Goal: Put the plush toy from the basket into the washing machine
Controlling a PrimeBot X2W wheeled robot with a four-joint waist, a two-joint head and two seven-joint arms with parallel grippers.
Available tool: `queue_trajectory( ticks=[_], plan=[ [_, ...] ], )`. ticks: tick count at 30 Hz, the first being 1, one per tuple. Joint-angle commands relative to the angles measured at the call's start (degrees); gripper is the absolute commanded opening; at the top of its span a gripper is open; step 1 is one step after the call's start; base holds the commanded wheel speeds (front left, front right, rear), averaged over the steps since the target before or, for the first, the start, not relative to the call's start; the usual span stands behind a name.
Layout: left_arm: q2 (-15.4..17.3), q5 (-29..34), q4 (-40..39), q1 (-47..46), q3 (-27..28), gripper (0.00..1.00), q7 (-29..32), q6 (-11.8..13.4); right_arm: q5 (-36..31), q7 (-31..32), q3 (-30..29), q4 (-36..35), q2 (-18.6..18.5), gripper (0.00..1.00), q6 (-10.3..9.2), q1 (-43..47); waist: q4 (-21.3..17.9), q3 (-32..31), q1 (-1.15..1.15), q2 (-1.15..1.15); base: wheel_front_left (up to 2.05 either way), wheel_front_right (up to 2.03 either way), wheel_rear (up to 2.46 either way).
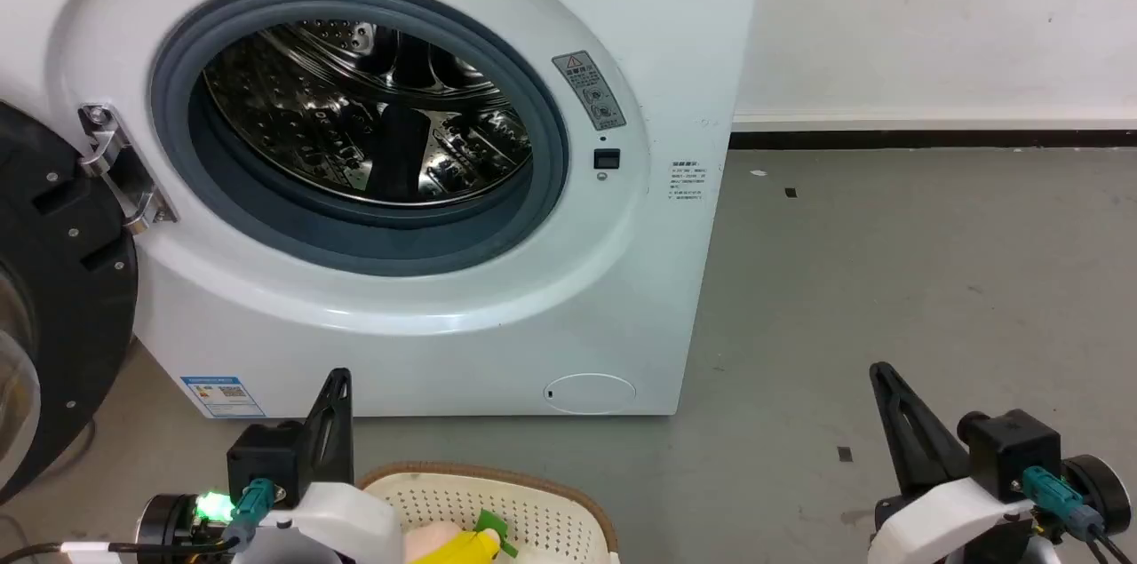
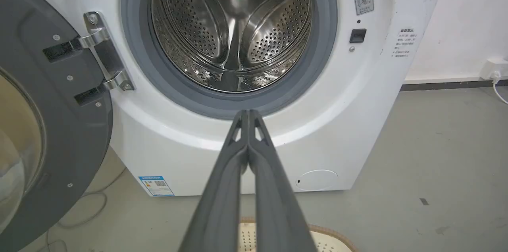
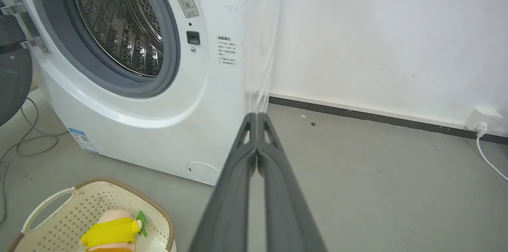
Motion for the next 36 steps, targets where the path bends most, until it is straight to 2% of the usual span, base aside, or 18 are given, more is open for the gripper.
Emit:
queue_trajectory(
  ticks=[1, 7, 8, 36],
  plan=[
    [0.0, 0.1, -0.2, -0.9, 0.1, 0.00, 0.0, -0.3, -0.4, 0.1, 0.0, 0.1, 0.0, 0.00, -0.04, -0.7, 0.0, 0.0, 0.00, 0.00, 0.00, 0.00, 0.00],
    [0.0, 0.1, -0.2, -0.9, 0.1, 0.00, 0.0, -0.3, -0.4, 0.1, 0.0, 0.1, 0.0, 0.00, -0.04, -0.7, 0.0, 0.0, 0.00, 0.00, 0.00, 0.00, 0.00],
    [0.0, 0.0, 0.0, 0.0, 0.0, 1.00, 0.0, 0.0, 0.0, 0.0, 0.0, 0.0, 0.0, 1.00, 0.00, 0.0, 0.0, 0.0, 0.00, 0.00, 0.00, 0.00, 0.00],
    [0.0, -3.5, 3.8, -0.4, -2.4, 1.00, -2.8, 0.1, 1.6, -2.8, -1.6, -1.1, 0.0, 1.00, -0.01, 0.6, -0.3, 1.3, 0.00, 0.00, 0.00, 0.00, 0.00]
  ],
)
